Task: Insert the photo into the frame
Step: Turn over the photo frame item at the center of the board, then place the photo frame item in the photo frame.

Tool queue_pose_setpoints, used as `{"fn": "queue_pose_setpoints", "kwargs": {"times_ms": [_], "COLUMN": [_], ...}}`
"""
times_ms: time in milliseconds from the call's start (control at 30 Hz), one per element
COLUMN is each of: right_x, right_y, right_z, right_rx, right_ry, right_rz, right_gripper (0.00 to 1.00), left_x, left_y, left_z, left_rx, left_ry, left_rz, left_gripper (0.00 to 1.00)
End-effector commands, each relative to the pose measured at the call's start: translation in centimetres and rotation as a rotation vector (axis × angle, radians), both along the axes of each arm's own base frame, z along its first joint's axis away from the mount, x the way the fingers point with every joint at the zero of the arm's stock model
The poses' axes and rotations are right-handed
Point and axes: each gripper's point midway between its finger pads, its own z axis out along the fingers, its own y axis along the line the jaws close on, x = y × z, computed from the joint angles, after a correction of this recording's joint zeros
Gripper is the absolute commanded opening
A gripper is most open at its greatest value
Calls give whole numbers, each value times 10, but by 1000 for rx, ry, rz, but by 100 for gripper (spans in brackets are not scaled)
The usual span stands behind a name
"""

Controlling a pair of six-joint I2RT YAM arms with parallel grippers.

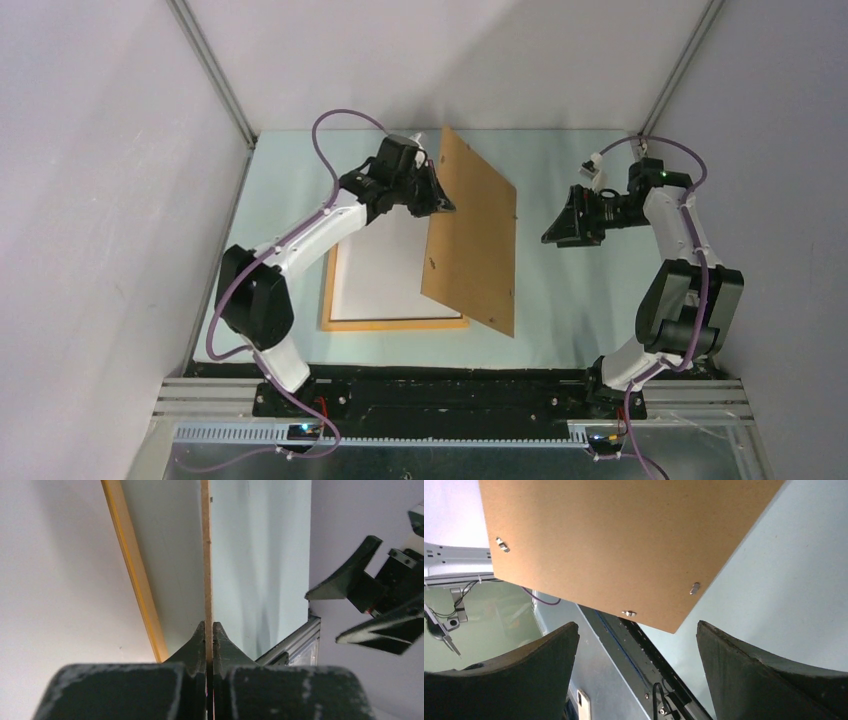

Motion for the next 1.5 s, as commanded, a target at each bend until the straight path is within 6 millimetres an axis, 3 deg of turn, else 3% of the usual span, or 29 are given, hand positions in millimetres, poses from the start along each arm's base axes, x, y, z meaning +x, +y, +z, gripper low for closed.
{"fn": "queue_pose_setpoints", "kwargs": {"times_ms": [0,167,467,700,833,1133,1467], "right_x": [13,26,50,64,69,59,49], "right_y": [-5,-11,-13,-5,2,32,49], "right_z": [-10,-17,-19,-16,-3,22,26], "right_rx": [-4,32,70,156,233,328,379], "right_ry": [-27,-19,-91,-104,-129,-182,-186], "right_rz": [-28,-116,-217,-217,-184,-47,45], "right_gripper": [92,93,95,94,94,92,77], "left_x": [-1,0,-1,-21,-33,-36,-37], "left_y": [0,0,16,27,31,42,46], "left_z": [54,67,119,146,147,139,131], "left_rx": [-145,-262,-527,-611,-626,-639,-675], "left_ry": [-118,-117,-181,-235,-226,-242,-246], "left_rz": [-28,-41,-61,-157,-224,-209,-174], "left_gripper": [0,0,0,0,0,0,0]}}
